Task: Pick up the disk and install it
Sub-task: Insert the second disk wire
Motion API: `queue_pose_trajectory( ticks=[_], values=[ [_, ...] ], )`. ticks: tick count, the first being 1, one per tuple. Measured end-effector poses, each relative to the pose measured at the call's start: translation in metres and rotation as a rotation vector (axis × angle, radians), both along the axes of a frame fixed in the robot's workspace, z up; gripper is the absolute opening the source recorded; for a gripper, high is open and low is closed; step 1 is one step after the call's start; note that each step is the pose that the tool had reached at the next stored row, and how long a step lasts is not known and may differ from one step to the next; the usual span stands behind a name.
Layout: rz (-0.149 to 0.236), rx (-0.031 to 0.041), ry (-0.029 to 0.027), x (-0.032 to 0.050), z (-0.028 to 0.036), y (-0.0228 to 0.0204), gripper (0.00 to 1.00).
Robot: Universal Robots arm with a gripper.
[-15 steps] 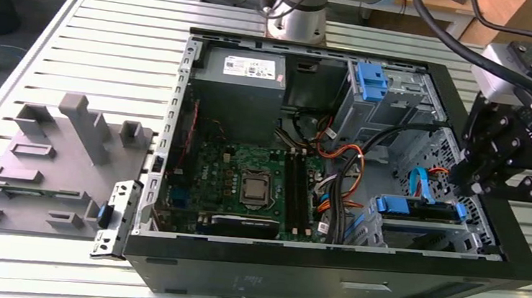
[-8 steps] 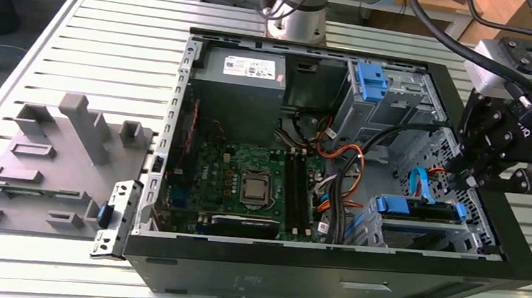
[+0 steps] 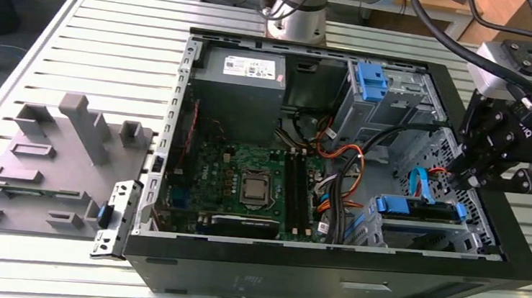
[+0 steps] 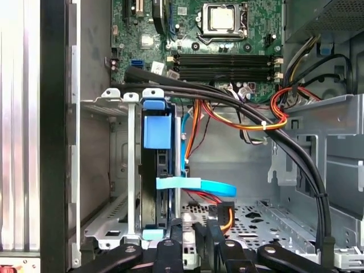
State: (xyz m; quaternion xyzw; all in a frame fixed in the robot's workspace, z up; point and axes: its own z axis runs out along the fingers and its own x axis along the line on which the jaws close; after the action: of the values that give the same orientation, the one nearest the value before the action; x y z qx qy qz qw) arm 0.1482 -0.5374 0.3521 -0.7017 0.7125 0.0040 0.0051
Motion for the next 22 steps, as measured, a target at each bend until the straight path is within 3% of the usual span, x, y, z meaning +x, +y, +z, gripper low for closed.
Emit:
queue_pose_trajectory(
  ticks=[22],
  values=[
    [0.0, -0.0003, 0.0001, 0.0065, -0.0077, 0.0003, 0.31]
  ],
)
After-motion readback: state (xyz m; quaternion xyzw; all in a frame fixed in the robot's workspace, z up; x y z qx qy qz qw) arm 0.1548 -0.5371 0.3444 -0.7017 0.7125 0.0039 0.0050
